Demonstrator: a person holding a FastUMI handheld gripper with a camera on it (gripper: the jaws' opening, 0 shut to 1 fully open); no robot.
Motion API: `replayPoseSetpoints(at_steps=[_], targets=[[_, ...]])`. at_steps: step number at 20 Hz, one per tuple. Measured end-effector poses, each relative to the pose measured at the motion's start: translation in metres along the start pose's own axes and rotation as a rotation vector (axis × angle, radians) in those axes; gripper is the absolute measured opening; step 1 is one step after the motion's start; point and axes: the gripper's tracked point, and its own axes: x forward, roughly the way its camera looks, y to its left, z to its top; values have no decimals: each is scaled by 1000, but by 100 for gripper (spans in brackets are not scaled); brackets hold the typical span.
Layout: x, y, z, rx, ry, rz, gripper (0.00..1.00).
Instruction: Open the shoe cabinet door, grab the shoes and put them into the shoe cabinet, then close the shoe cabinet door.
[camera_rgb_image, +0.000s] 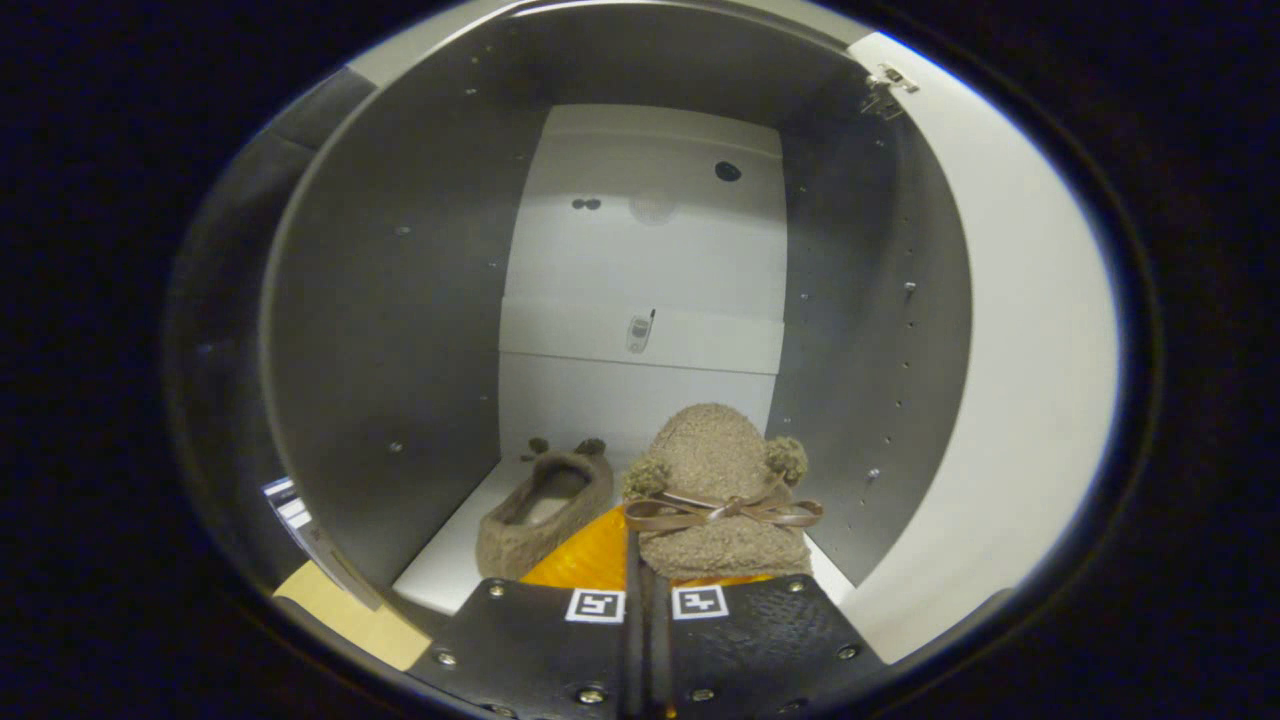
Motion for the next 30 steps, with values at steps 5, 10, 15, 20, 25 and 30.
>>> replayPoseSetpoints(at_steps=[5, 10, 15, 20, 25, 30], targets=[[66, -12, -1, 50, 77, -26, 3], [105, -22, -30, 109, 182, -34, 3], [105, -26, -47, 81, 245, -50, 28], [91, -22, -51, 40, 267, -44, 58], [66, -12, -50, 17, 271, -28, 60], [29, -7, -39, 31, 226, 0, 62]])
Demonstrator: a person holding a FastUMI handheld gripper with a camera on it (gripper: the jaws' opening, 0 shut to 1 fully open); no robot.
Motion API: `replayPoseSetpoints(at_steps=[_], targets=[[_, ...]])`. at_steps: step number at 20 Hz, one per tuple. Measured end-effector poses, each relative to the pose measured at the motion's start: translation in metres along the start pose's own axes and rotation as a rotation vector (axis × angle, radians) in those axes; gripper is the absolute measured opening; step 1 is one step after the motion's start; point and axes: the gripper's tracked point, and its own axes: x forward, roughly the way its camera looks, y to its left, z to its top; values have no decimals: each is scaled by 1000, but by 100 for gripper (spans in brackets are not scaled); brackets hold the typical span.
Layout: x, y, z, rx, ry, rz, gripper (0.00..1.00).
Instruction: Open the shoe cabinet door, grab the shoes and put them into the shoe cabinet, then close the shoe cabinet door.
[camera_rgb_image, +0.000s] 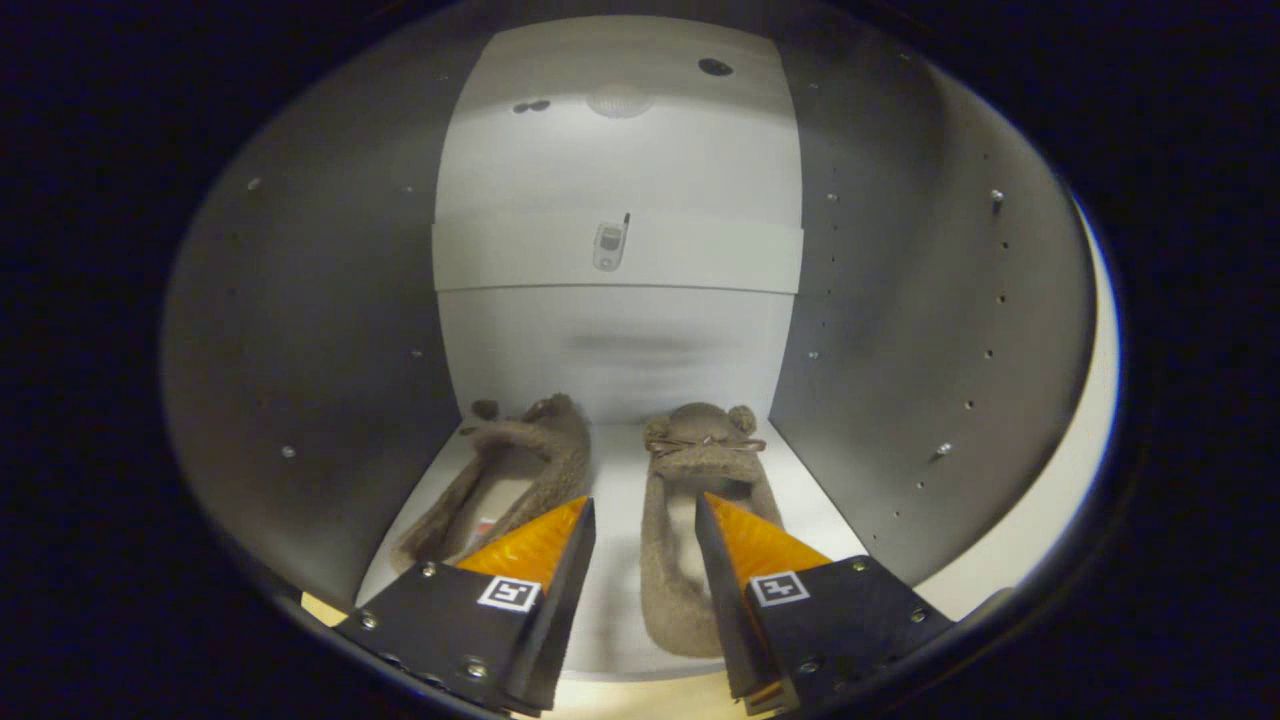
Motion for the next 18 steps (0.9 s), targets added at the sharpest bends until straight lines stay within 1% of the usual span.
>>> replayPoseSetpoints(at_steps=[6, 11, 18], targets=[[-57, 1, 1, -13, -48, 21, 62], [-113, -5, -9, -14, -88, 46, 62], [-198, -13, -26, -16, -136, 110, 62]])
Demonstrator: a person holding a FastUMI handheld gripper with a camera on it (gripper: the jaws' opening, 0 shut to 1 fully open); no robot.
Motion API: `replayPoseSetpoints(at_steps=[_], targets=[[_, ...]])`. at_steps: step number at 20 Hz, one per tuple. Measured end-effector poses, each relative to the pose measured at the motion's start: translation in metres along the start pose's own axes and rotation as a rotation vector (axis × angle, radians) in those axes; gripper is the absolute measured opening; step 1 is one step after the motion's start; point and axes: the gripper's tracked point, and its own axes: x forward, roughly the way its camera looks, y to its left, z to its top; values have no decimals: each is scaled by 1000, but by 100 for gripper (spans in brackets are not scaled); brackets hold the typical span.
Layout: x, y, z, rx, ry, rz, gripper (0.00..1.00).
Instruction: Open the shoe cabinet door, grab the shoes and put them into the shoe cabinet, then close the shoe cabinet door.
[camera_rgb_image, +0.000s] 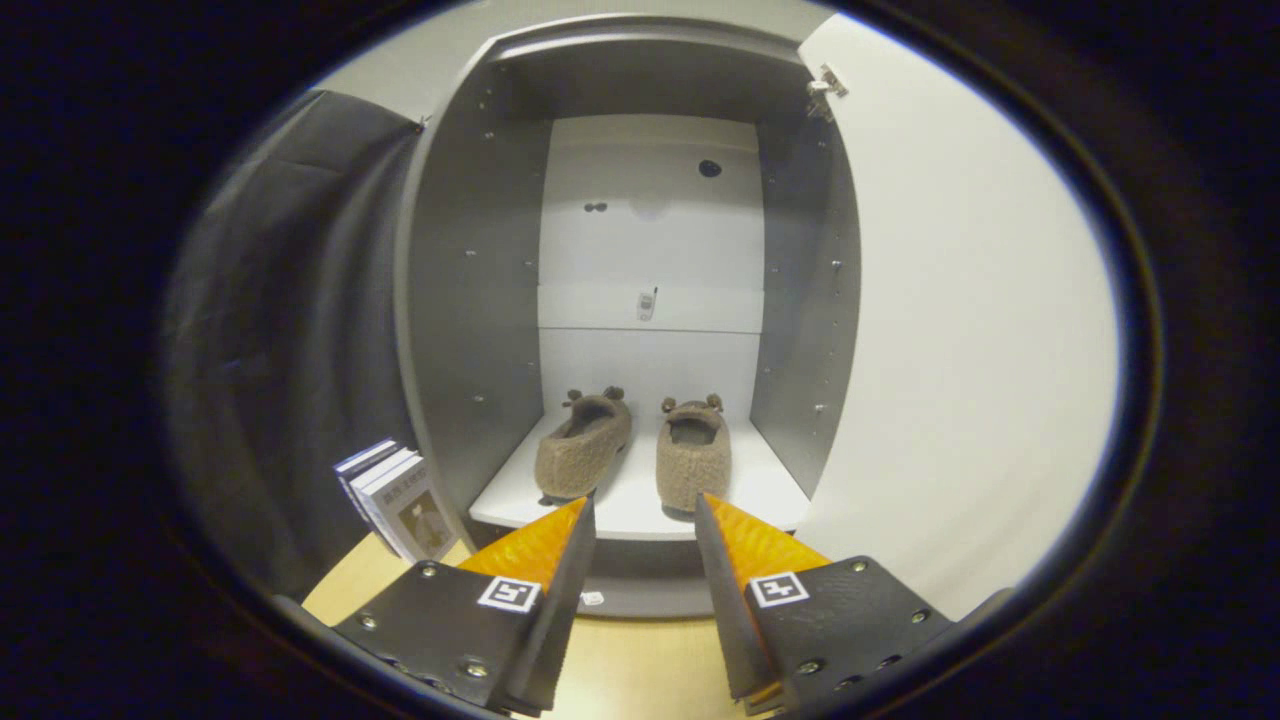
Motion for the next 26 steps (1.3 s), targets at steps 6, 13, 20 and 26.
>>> replayPoseSetpoints(at_steps=[6, 13, 20, 26], targets=[[-77, -1, 6, -7, -50, 55, 62], [-167, -16, 17, -11, -116, 75, 61], [-245, -68, 26, 33, -170, -29, 65], [-284, -148, 30, 46, -209, -209, 97]])
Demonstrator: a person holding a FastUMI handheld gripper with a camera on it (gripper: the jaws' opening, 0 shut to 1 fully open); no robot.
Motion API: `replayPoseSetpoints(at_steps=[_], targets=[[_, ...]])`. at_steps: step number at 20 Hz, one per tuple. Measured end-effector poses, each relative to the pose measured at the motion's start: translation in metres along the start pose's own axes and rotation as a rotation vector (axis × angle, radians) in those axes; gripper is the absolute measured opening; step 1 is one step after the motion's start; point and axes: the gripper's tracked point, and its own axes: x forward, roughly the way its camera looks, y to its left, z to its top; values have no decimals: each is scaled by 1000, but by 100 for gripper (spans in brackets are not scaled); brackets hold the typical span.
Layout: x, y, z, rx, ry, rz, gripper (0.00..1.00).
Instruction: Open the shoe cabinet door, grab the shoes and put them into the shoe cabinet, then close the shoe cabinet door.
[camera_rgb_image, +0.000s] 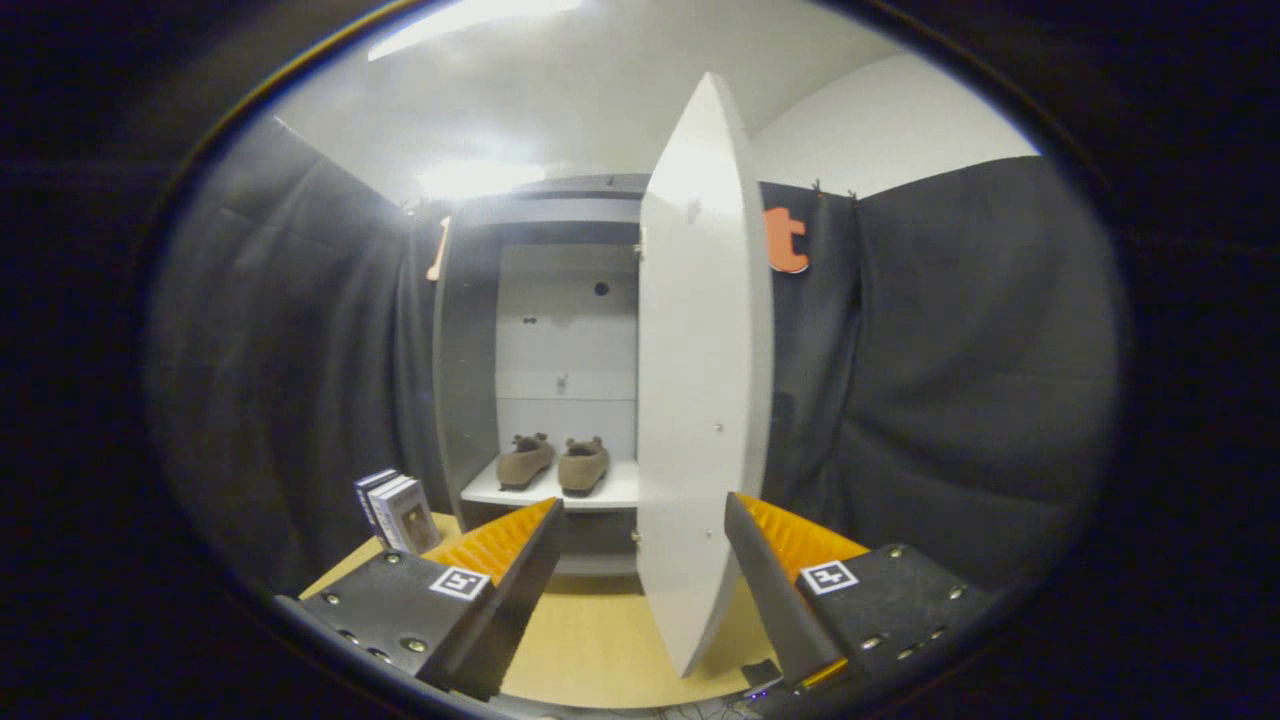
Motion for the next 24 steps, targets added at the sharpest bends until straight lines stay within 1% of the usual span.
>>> replayPoseSetpoints(at_steps=[5, 8, 12, 15, 21, 22, 24], targets=[[3, -70, -1, 2, -6, -116, 97], [16, -92, -9, 10, 15, -129, 97], [42, -97, -24, 55, 18, -73, 96], [58, -95, -39, 63, 39, -24, 97], [62, -83, -42, 87, 26, 69, 95], [63, -80, -41, 84, 23, 80, 90], [61, -69, -41, 96, 17, 107, 89]])
